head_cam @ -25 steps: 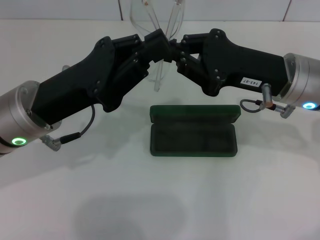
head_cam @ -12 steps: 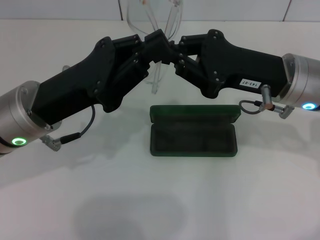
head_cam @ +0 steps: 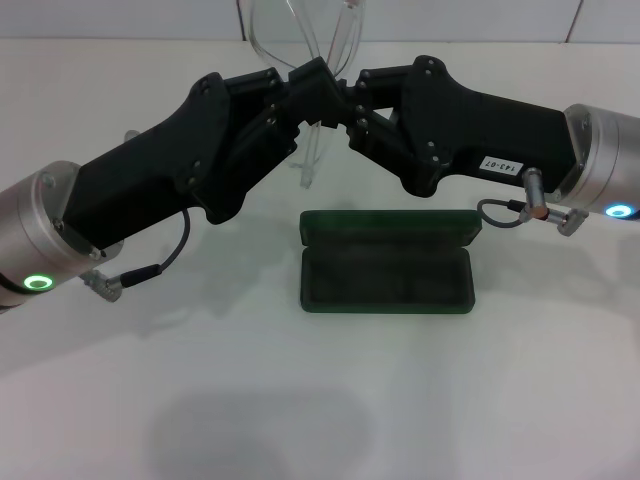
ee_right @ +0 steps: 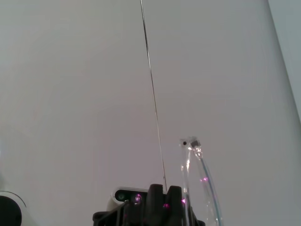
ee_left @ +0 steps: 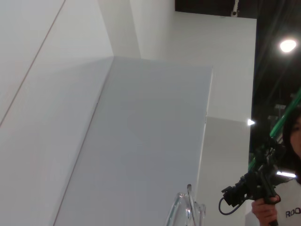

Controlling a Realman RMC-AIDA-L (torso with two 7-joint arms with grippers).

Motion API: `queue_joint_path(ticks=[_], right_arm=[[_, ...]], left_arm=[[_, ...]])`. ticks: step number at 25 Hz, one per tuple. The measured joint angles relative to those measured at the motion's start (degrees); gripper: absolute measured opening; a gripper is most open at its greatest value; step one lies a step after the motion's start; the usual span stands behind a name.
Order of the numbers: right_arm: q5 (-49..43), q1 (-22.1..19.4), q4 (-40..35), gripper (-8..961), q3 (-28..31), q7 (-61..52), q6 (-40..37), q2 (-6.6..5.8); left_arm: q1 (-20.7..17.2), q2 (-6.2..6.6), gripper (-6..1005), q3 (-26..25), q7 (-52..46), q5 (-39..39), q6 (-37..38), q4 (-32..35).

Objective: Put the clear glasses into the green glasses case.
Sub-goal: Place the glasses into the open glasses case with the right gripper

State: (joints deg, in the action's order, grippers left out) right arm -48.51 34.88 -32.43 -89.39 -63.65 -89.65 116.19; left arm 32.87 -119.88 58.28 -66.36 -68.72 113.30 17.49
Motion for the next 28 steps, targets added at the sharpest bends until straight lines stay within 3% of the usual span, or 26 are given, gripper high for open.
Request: queue_joint_path(ticks=[20,28], right_arm=[[0.44,0.36,0.21,53,0.49,0.25,0.51,-0.10],[0.26,-0.58,0.42,53,2.01,0.40,1.38,-0.43]], left_arm=[[-0.69,0.25,94,0.05,-0.01,-0.02,-0.09,0.37],[-7.22,1.26,95,-0.40,-1.87,3.10,2.24,6.43]])
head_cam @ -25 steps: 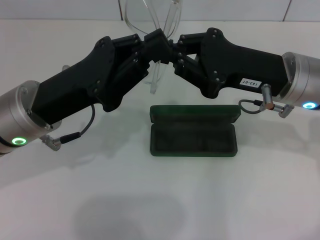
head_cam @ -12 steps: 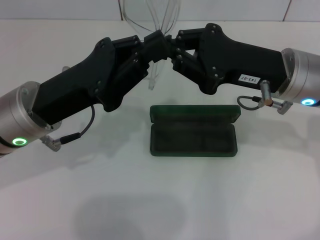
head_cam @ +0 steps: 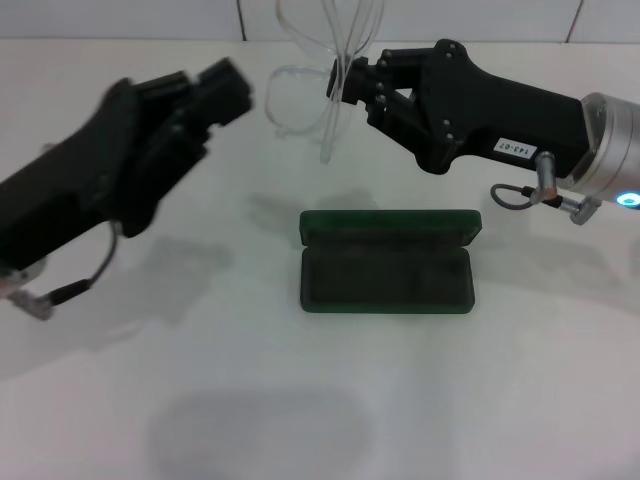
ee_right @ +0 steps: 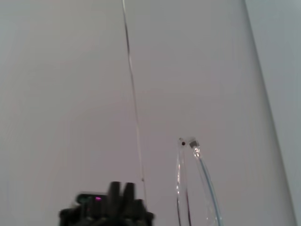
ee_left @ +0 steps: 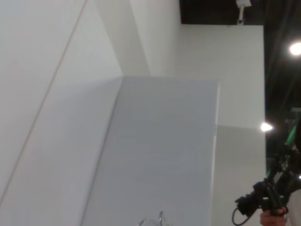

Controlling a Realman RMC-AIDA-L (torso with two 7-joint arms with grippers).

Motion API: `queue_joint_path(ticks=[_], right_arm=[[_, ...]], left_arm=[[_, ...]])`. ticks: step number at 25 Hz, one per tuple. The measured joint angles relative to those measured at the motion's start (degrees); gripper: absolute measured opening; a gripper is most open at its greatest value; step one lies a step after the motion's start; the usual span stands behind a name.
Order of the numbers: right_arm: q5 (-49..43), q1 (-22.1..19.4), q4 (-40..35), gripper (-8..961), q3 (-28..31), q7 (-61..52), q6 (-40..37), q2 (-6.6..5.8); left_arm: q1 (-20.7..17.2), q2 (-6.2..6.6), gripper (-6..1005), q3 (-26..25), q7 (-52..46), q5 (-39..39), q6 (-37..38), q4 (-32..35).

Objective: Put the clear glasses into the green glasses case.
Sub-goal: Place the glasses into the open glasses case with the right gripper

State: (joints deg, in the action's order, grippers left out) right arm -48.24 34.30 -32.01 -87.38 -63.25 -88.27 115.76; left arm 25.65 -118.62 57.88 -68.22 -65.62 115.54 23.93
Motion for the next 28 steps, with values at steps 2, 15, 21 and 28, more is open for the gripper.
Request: queue_joint_path(ticks=[2,15,21,28], right_arm=[[-0.46,-0.07,0.02,53,0.22,0.34,1.10,-0.23],[-35.50,-4.52,-29.01,53,3.01,-21.04,8.36,-4.07],[-61.85,-2.89,-50.01,53,8.84,-46.54,-2.47,-0.93],[-75.96,6.30,-54.83,53,5.85,-63.22,-12.96,-0.33]], left_arm=[[-1.77,0.69,95,-0.02,-0.29,0.90,0.09,1.19],[-7.82,5.37,95,-6.27,-0.23,1.39,-2.10,1.74],[-9.74,5.38,95,-10.77,-1.64,1.40,-2.15,3.85],[-9.71,5.08,95,-11.22,-1.39,0.66,-2.17,3.93]])
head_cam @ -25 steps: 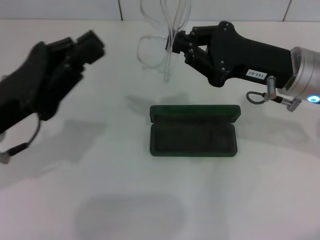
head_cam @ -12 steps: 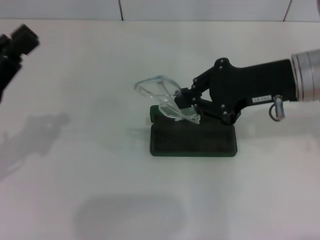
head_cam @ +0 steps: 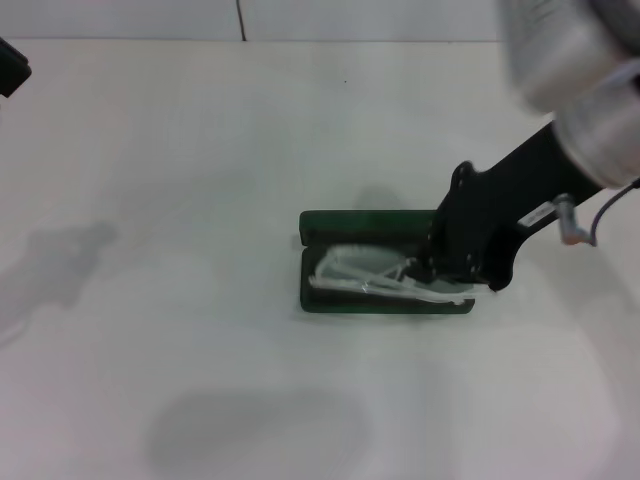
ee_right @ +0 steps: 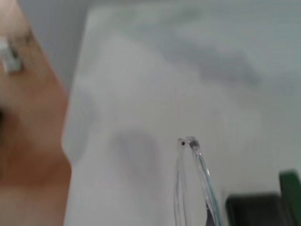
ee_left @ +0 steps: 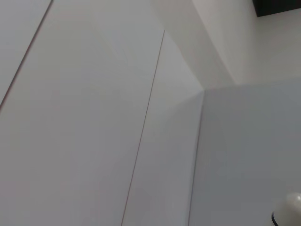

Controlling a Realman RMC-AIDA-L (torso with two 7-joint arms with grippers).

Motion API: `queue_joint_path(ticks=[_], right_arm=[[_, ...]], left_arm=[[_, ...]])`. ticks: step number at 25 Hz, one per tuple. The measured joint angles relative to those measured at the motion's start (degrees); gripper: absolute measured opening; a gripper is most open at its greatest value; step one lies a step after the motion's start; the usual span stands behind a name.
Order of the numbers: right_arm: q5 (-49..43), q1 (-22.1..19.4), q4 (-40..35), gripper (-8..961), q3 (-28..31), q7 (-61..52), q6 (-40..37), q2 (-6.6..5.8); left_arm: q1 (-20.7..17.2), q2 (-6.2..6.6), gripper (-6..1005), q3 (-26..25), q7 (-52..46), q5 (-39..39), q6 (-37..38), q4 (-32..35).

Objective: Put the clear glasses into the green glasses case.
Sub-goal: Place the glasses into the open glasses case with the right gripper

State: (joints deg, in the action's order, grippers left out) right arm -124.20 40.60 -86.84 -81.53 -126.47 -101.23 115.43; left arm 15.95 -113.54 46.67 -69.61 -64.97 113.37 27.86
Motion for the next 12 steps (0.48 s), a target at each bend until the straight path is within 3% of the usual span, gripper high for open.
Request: queue_joint_path(ticks=[6,12], right_arm=[[-14.24,9.91,8.71,53,-9.32,-3.99,0.74,0.64],[-19.69,14.03,11.10,53,-11.98,-7.44,3.91,0.77]], left_arm=[[1.42,-0.19,96,0.30,0.14,-0.14,-1.11,-0.38],[1.73,-0.54,96,0.37,0.17,-0.81,-2.32,-0.48]])
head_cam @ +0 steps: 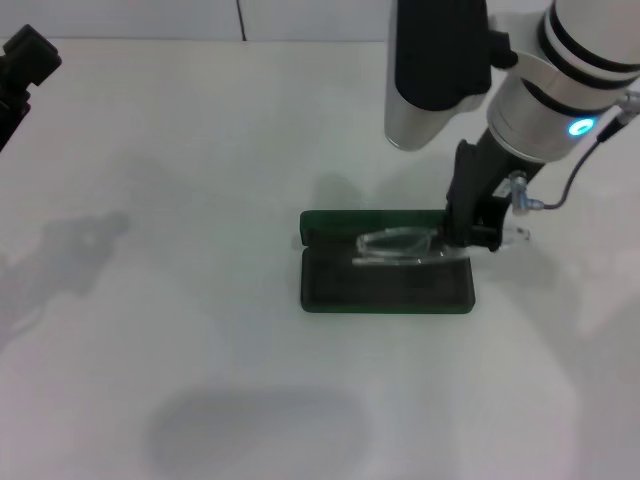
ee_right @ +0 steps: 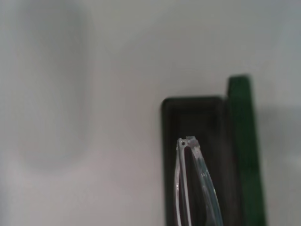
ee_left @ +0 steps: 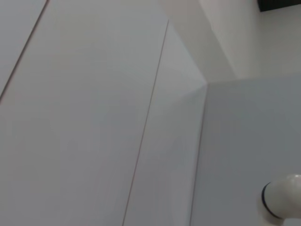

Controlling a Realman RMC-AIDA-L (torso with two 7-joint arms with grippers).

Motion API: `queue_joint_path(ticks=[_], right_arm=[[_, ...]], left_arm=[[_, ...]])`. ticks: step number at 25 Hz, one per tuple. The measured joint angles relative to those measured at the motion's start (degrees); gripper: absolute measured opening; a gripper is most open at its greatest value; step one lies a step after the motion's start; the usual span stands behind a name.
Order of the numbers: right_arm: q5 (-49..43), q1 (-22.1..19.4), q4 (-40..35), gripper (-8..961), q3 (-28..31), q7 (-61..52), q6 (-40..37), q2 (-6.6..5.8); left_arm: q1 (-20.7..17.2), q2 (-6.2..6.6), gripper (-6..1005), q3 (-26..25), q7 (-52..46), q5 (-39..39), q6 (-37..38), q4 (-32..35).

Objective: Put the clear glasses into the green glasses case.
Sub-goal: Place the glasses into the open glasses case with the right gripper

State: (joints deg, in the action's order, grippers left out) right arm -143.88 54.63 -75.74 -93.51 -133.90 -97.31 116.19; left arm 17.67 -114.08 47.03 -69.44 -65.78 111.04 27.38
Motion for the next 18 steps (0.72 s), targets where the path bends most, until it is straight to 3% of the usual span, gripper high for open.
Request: queue_joint_path(ticks=[5,14,18], right_arm=[[0.75,0.35,-0.32,53,-1.37,-1.01,2.73,0.01],[3.65,-0.32,0.03,54,-9.44,-4.73,8.86,0.00],[3.26,-1.54,0.03,54,-12.67,-5.47,11.30,0.00]], left_arm=[[0.26,-0.28,96,0.10,0.01,-0.21,-0.64,-0.04],[-0.07,-0.35,96,-0.12,-0.01,-0.59,-0.65,-0.03],[-0.22,1.01,96,0.12,0.02,-2.28,0.19,1.94]])
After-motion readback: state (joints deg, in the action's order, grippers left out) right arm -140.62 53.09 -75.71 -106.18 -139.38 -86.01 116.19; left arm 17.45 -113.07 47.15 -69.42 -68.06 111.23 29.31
